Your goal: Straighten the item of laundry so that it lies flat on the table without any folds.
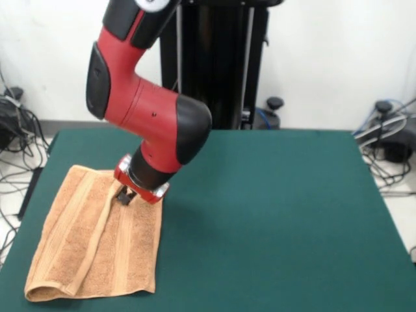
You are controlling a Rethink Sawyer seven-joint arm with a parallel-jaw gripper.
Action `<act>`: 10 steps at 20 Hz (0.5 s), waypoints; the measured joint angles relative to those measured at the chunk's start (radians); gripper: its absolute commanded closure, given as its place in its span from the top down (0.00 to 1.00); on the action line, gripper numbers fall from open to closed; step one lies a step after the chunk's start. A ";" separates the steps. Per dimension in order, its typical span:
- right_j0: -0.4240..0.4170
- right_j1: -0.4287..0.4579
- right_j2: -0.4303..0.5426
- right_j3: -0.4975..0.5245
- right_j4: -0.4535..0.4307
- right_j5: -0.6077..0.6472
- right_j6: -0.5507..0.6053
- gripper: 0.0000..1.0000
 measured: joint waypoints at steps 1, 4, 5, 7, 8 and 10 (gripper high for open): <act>-0.003 0.003 0.004 -0.005 -0.010 -0.002 0.000 0.00; -0.009 -0.006 0.016 -0.011 -0.054 -0.002 0.000 0.00; -0.009 -0.007 0.017 -0.011 -0.058 -0.002 0.000 0.00; -0.016 -0.013 0.028 -0.012 -0.077 -0.001 0.000 0.00; -0.019 -0.015 0.032 -0.012 -0.082 -0.001 0.000 0.00; -0.037 -0.027 0.054 -0.011 -0.103 0.001 0.000 0.00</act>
